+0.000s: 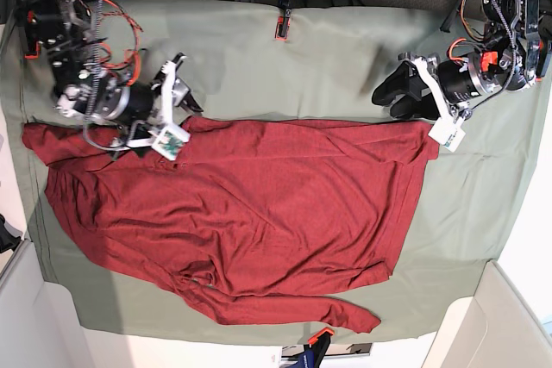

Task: Fold the T-shirt properly
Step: 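Release the shirt and sweep the right gripper across it to flatten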

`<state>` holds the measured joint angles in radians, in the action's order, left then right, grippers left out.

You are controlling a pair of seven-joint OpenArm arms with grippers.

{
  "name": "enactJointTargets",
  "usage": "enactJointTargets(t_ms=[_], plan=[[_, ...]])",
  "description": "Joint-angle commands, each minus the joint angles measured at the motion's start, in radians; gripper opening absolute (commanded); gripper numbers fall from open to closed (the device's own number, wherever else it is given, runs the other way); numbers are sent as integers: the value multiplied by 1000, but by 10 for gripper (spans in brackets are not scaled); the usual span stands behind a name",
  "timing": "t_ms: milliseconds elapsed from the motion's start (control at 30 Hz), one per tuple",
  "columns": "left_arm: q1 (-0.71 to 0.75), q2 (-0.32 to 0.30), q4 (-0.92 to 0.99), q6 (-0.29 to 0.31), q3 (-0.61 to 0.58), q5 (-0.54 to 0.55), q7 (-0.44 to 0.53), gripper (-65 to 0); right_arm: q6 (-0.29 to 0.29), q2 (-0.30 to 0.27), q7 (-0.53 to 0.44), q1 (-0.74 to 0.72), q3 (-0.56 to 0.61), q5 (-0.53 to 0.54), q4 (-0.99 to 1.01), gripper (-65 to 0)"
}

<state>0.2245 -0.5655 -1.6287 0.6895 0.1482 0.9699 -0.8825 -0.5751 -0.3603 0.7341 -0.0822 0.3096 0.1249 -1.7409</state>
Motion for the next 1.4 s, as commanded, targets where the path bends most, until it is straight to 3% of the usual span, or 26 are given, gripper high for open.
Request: enactJointTargets(t_ms=[0,267,433,533,867,1000,1367], plan=[[-8,-17,-15,9,9,19,21,-300,5,-9,-23,-39,31,-28,-17,-325],[11,-17,-15,9,9,-2,22,-300,14,-12,-24,-130,277,-180,24,-325],[11,-16,-15,9,9,-2,26,-300,41,-48,-43,-168,360,-272,58,-325],[11,-17,-15,9,9,-2,26,-300,53,-72,-47,-184,367,-278,88,-325],[11,-16,-15,9,9,-2,44,-300,59,-71,-89,-211,367,-309,128,-325],[11,-16,-15,9,9,-3,44,-300,109,-72,-91,-212,367,-351,128,-325],[11,-16,-15,9,9,-10,44,-300,109,-71,-102,-293,367,-344,192,-325]])
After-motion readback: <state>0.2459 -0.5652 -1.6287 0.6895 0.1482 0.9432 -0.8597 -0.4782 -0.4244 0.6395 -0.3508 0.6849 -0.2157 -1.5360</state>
